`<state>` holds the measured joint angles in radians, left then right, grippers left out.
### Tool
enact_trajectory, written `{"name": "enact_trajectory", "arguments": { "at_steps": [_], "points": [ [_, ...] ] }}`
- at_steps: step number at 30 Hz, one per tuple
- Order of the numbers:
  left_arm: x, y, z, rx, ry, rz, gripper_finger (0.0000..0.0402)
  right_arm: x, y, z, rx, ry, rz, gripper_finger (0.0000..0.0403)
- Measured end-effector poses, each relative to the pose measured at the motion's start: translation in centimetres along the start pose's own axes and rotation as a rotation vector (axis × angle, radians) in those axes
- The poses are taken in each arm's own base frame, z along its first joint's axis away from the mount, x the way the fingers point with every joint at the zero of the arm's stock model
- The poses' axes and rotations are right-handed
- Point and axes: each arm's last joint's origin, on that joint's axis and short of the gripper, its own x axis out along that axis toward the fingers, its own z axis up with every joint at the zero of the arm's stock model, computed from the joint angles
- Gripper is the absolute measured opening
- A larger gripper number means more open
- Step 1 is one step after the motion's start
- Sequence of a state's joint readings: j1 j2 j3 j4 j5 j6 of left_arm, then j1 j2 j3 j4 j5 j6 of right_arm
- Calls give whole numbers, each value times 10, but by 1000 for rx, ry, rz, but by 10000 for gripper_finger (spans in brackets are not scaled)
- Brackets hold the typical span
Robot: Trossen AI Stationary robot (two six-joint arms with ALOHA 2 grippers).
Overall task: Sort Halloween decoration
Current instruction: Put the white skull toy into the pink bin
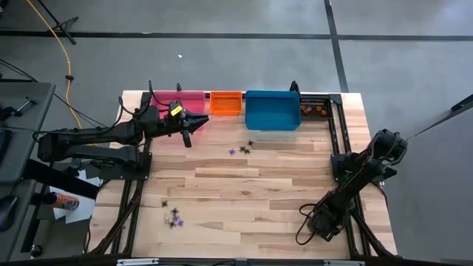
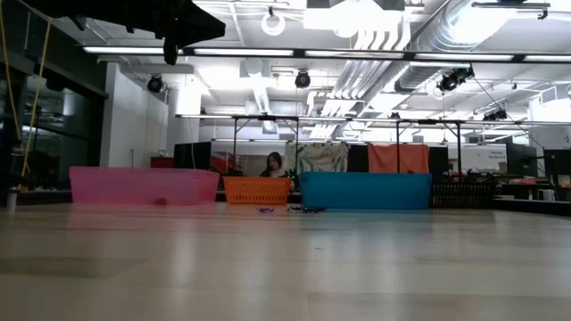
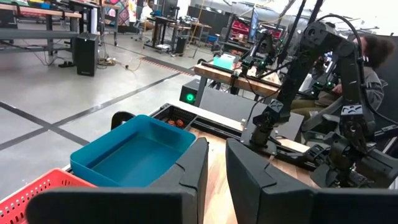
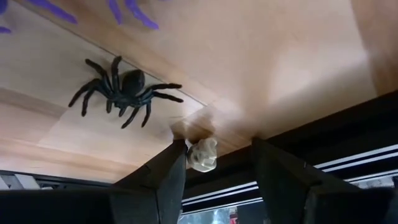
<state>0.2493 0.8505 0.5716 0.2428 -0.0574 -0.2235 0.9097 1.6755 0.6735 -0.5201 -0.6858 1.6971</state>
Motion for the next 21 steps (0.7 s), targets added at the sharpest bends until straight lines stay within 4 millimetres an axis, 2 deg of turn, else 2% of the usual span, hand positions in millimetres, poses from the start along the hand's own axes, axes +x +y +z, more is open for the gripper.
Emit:
{"name": "enact_trajectory", "arguments": {
  "at_steps": [4,15,21],
  "points": [
    [0,0,-1,1,11,2,47,-1,0,1,5,11,5,160],
    [0,0,-1,1,13,3,47,-2,4,1,-17,18,30,46],
    [0,0,-1,1,13,3,47,-2,4,1,-23,19,34,27]
  ]
}}
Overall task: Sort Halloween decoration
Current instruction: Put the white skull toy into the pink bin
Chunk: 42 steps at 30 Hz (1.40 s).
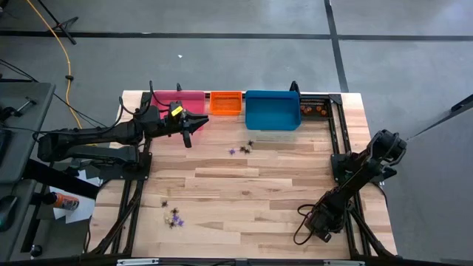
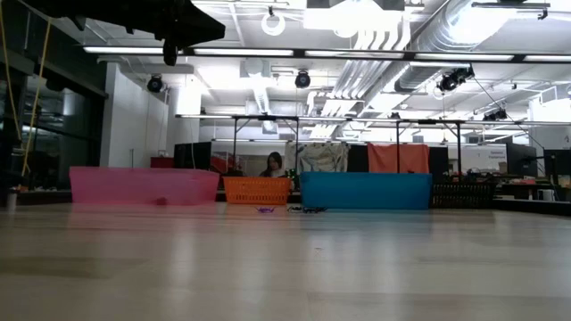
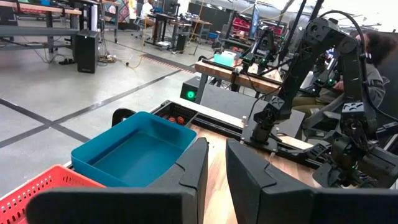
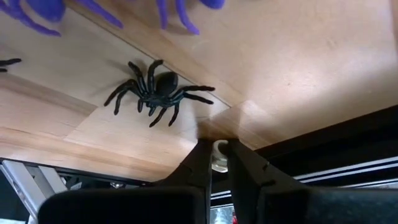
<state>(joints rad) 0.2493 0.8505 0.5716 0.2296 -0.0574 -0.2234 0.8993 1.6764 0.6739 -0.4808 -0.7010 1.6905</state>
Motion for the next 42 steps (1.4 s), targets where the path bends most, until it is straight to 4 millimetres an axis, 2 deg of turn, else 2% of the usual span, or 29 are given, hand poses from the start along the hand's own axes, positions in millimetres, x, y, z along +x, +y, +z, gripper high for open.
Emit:
{"name": "enact_trajectory", "arguments": {
  "at_steps": [8,12,22,33,42],
  "points": [
    [0,0,0,0,0,0,47,0,0,0,-13,1,2,27],
    [0,0,0,0,0,0,47,-1,1,0,-73,3,5,27],
    [0,0,0,17,-3,7,47,-18,3,7,-202,-32,-35,28],
    [0,0,1,17,-10,6,47,-51,-20,44,-227,-116,-145,28],
    [0,0,1,17,-10,7,47,-86,-35,85,-225,-211,-81,28]
  ]
}}
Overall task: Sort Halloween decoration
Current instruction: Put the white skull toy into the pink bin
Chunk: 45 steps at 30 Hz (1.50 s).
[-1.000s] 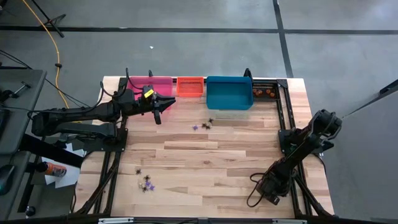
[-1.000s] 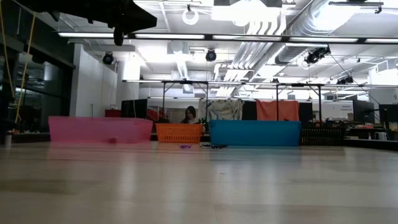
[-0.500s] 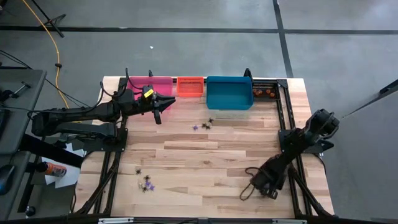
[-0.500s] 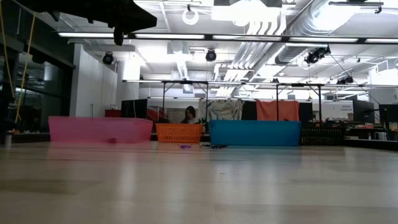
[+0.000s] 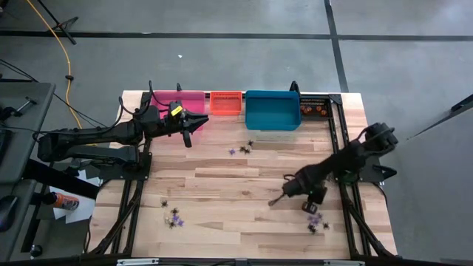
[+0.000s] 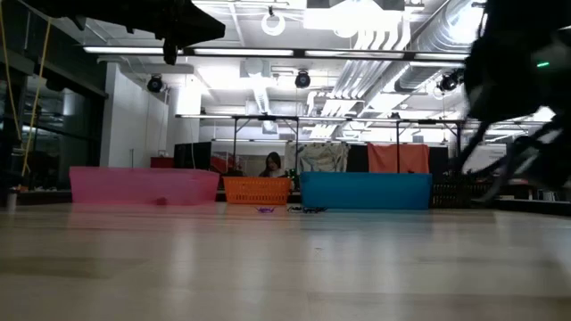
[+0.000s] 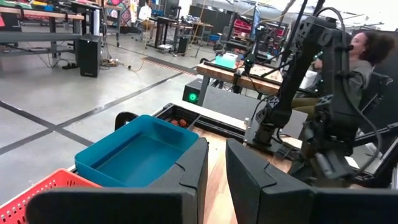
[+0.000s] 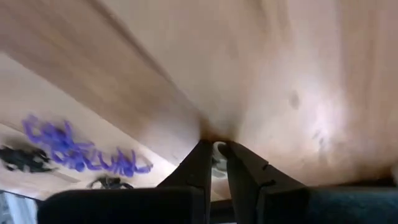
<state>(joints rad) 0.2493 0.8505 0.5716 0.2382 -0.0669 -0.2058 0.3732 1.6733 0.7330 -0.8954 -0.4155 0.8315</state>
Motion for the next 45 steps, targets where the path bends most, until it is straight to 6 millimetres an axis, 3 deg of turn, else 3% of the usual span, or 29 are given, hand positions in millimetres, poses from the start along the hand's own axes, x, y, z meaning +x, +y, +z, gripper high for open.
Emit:
{"name": "enact_trajectory", "arguments": {
  "at_steps": [5,9,16,21,28,37,45],
  "points": [
    [0,0,0,0,-1,2,47,-11,-11,17,-30,-31,56,28],
    [0,0,2,-2,-18,-2,47,-27,-8,29,-119,-127,55,28],
    [0,-1,5,-4,-56,-10,47,-68,7,57,-253,-443,25,27],
    [0,-1,6,-6,-62,-11,47,-100,16,79,-321,-684,131,27],
    [-1,-3,14,-36,-145,-31,47,-142,9,107,-399,-1009,205,27],
    [-13,-9,48,66,-261,-42,47,-226,-20,131,-400,-1461,276,28],
    [-35,-10,64,88,-270,-19,47,-303,-45,124,-457,-1785,323,28]
  ]
}}
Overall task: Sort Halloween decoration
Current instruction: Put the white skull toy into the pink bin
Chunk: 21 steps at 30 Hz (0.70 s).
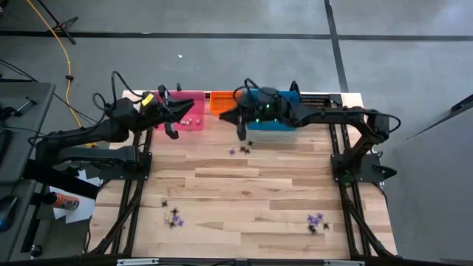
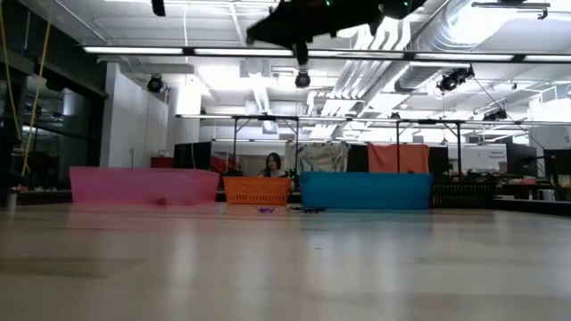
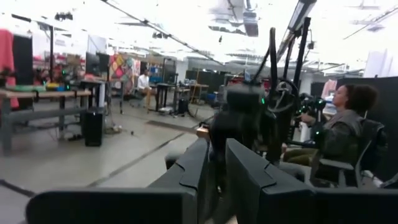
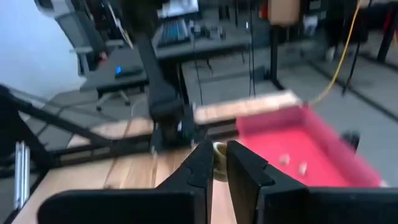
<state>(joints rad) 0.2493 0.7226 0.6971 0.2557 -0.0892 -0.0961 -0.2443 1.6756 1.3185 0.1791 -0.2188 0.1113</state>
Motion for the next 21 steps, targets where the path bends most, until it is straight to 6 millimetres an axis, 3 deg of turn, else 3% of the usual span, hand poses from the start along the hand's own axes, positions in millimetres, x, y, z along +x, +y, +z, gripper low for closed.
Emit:
{"name": "enact_trajectory", "arguments": {
  "at_steps": [4,10,17,21],
  "points": [
    [-6,1,1,-36,18,4,47,-3,-4,22,-44,-60,5,28],
    [-7,1,2,-48,17,4,47,-5,-6,27,-54,-63,21,28],
    [-7,1,2,-58,16,5,47,-2,-5,25,-46,-52,33,28],
    [-7,1,2,-101,15,4,47,21,-7,-1,-28,18,40,28]
  ]
}}
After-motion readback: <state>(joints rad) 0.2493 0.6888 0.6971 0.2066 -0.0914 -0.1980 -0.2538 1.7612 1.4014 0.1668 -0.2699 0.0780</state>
